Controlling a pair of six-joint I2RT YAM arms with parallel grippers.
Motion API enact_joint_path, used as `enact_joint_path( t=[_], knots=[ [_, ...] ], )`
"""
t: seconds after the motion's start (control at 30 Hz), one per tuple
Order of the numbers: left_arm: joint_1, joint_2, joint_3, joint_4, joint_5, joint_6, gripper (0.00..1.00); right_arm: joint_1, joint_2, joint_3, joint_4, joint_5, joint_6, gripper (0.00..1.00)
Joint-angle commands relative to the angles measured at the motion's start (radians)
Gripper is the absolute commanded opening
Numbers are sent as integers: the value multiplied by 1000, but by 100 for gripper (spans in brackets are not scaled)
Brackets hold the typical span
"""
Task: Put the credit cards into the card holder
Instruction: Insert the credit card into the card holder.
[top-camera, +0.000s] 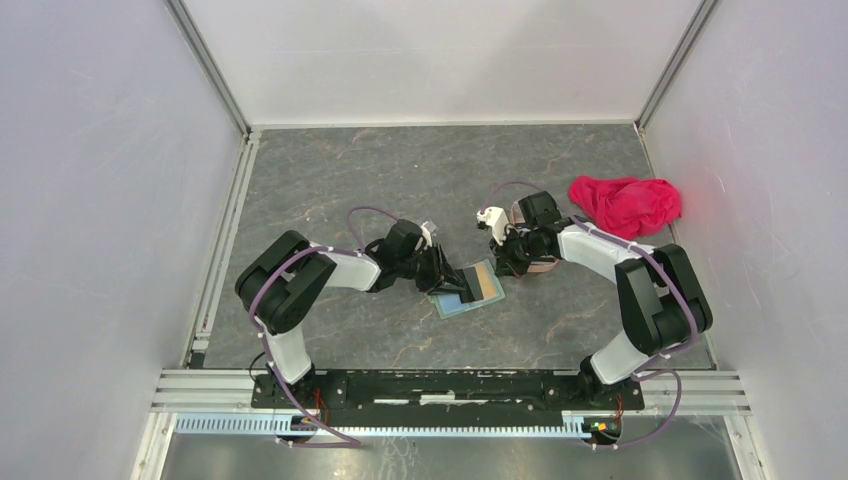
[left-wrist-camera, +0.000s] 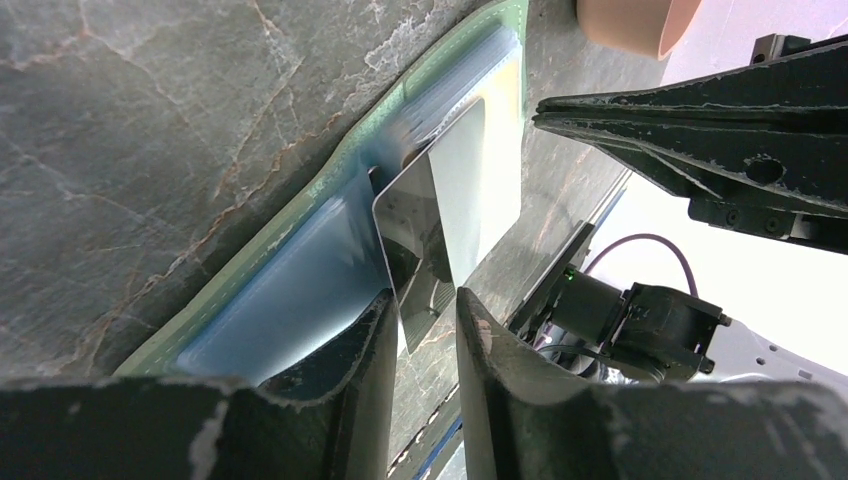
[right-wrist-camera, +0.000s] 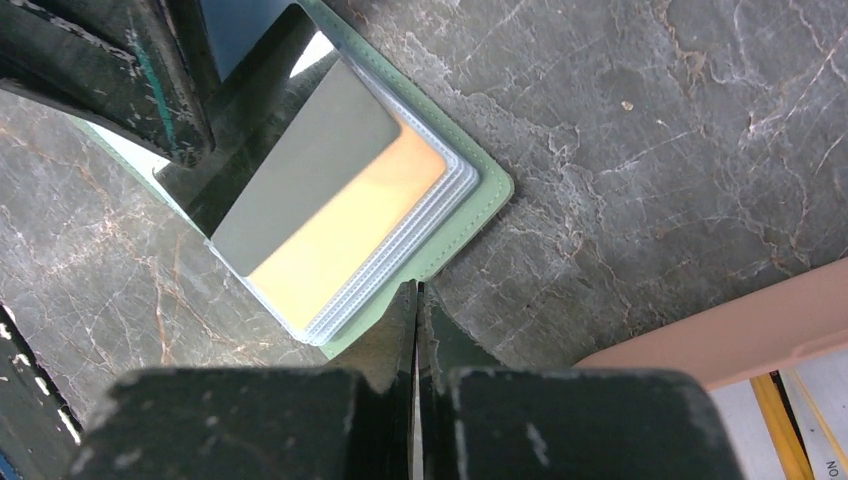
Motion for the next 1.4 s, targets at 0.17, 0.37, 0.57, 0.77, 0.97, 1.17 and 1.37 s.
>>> enact_joint_path(
  t=[0.17,0.37,0.57,0.77,0.97,1.17,1.37],
  knots=[
    [-8,-40,-1,-3,-25,46,38,-3,10,7,-2,12,-22,0],
    [-10,-67,5,-60,-53,71,39,-3,12,4,-1,-12,-20,0],
    [-30,-49,22,-60,-48,66,37,2,22,3,-2,-45,-13,0],
    [-32,-67,26,-117,-92,91,38,6,23,3,-3,-53,-10,0],
    [-32,-93,37,-179,-133,123,39,7,28,3,-2,-53,-8,0],
    [-35,-73,43,-147,-107,109,39,13,34,1,-2,-62,-6,0],
    [-50,-32,69,-114,-88,95,36,34,42,0,-2,-70,-4,0]
  ],
)
